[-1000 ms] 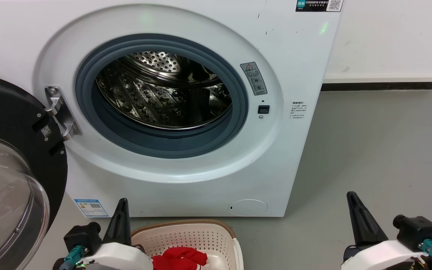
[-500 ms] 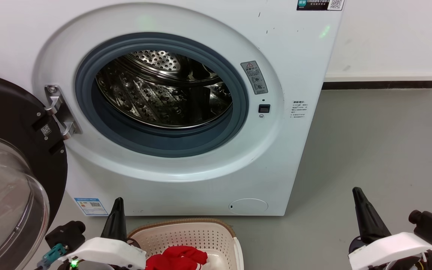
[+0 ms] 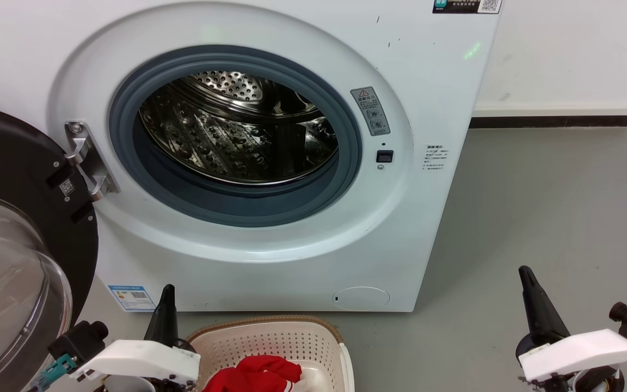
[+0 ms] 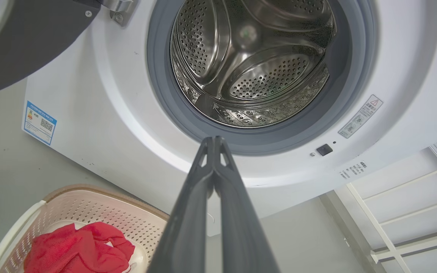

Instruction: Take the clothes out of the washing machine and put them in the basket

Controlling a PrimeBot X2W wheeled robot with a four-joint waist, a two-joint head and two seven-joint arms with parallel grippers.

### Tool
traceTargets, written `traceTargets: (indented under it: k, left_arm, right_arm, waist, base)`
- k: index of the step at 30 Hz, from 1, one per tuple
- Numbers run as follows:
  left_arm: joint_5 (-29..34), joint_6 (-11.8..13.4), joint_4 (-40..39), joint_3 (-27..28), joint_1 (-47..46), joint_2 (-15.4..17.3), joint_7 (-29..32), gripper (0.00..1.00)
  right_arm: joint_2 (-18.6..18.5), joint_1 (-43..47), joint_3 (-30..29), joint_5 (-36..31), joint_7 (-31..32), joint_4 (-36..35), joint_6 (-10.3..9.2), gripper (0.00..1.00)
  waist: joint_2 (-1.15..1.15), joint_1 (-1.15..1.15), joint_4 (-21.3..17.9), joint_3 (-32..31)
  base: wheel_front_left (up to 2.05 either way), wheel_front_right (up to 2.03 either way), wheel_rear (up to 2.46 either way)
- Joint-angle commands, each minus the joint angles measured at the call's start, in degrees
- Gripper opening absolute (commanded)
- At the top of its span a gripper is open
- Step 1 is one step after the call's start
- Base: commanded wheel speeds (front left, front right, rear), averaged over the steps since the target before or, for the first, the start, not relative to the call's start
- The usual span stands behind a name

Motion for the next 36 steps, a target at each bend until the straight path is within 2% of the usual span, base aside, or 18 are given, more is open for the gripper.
traceTargets:
  k: [1, 36]
  left_arm:
    - [-2.26, -0.38, -0.73, 0.45, -1.89, 0.11, 0.52, 0.0]
    - [-25.53, -2.62, -0.26, 3.31, -3.39, -0.03, 6.36, 0.0]
  right_arm:
    - [-0.47, -1.65, -0.26, 2.48, 0.32, -0.26, 0.0, 0.0]
    - [-0.65, -4.21, -2.42, 26.93, 4.08, 2.69, -0.01, 0.0]
  waist:
    - [0.0, -0.01, 0.02, 0.04]
    - [0.0, -0.01, 0.33, 0.74]
  base:
    - [0.0, 0.0, 0.0]
    - [0.0, 0.0, 0.0]
